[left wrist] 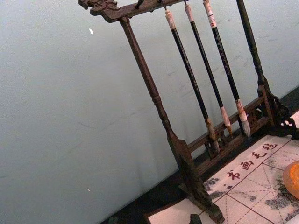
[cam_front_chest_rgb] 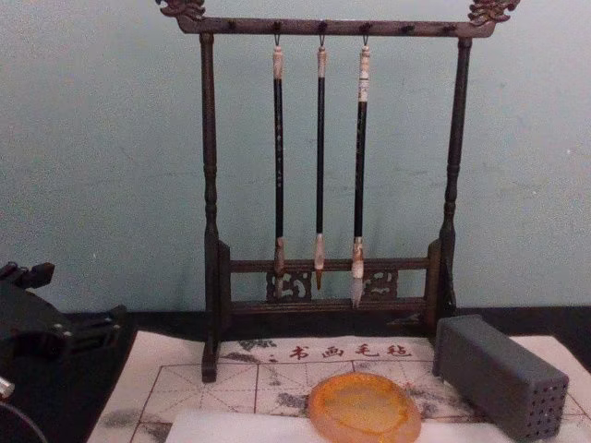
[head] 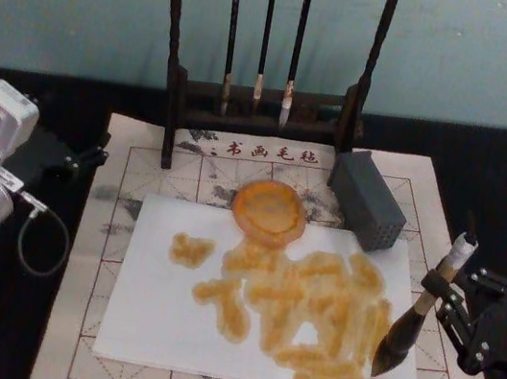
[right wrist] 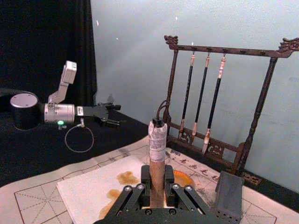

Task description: Pick up the brush from the inkstone, write on the paper, then place the brush back to its original position.

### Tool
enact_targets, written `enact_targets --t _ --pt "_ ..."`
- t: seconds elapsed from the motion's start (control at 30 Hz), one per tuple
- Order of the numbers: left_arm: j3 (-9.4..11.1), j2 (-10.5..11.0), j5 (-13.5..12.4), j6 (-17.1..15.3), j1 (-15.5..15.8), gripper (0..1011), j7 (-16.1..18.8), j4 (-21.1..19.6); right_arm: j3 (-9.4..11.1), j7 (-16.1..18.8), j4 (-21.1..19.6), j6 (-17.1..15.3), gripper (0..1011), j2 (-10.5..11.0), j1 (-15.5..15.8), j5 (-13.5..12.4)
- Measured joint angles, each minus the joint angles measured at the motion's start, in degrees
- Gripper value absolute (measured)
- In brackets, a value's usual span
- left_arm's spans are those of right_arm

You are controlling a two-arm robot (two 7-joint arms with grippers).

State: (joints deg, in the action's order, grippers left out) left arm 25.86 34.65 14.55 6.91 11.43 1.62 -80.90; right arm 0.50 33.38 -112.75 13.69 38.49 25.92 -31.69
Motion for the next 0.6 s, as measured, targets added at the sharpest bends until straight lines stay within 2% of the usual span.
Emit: enact_targets --t 0.6 --pt "0.00 0.00 0.00 0.00 0.01 1001 0.00 0.00 -0.14 -0.53 -0.04 0.20 199 0.37 0.30 0.43"
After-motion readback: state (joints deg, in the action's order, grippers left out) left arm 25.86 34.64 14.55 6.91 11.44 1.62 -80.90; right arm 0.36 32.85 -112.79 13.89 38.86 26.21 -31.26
